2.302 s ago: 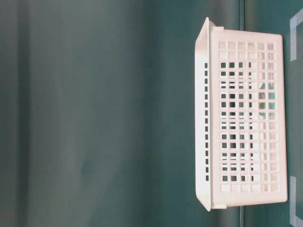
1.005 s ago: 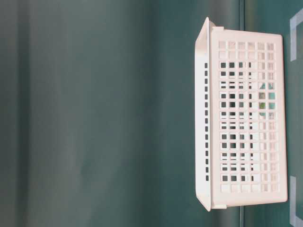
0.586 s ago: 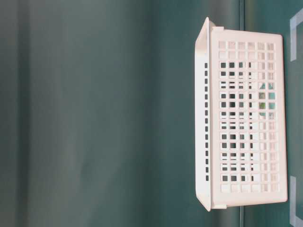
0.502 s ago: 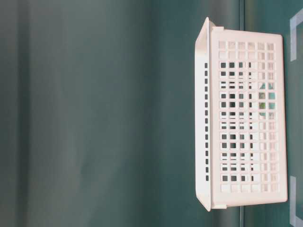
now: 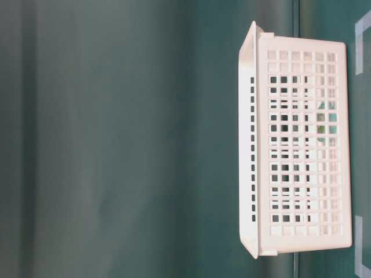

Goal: Put the tape in the middle into the white basket.

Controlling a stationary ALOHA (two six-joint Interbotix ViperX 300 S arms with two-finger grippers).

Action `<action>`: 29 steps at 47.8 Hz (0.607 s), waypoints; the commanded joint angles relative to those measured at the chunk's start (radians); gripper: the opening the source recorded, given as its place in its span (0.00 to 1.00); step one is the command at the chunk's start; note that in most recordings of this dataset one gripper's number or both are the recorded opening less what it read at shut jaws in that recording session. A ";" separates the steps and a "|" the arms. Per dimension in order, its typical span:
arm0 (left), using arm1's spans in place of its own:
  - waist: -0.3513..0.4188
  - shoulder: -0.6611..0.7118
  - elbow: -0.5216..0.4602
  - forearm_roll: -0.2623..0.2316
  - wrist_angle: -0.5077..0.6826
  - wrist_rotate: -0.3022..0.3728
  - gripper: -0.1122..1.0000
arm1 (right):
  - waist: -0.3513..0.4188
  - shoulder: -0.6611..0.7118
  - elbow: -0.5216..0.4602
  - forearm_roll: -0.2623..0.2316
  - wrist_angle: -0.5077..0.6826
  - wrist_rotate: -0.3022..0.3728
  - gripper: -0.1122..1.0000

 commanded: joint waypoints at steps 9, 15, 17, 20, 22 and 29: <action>-0.002 0.009 -0.014 0.000 -0.003 0.002 0.00 | 0.002 0.008 -0.011 -0.002 -0.011 0.000 0.99; -0.002 0.009 -0.012 0.000 -0.003 0.002 0.00 | 0.002 0.008 -0.009 -0.002 -0.012 0.000 0.99; -0.002 0.009 -0.012 -0.002 -0.003 0.002 0.00 | 0.002 0.008 -0.009 -0.002 -0.012 0.000 0.99; -0.003 0.009 -0.012 -0.002 -0.003 0.002 0.00 | 0.000 0.008 -0.009 -0.002 -0.012 0.000 0.99; -0.002 0.009 -0.012 -0.002 -0.003 0.002 0.00 | 0.002 0.008 -0.009 -0.002 -0.012 0.000 0.99; -0.003 0.008 -0.012 -0.002 -0.003 0.002 0.00 | 0.002 0.008 -0.009 -0.002 -0.012 0.000 0.99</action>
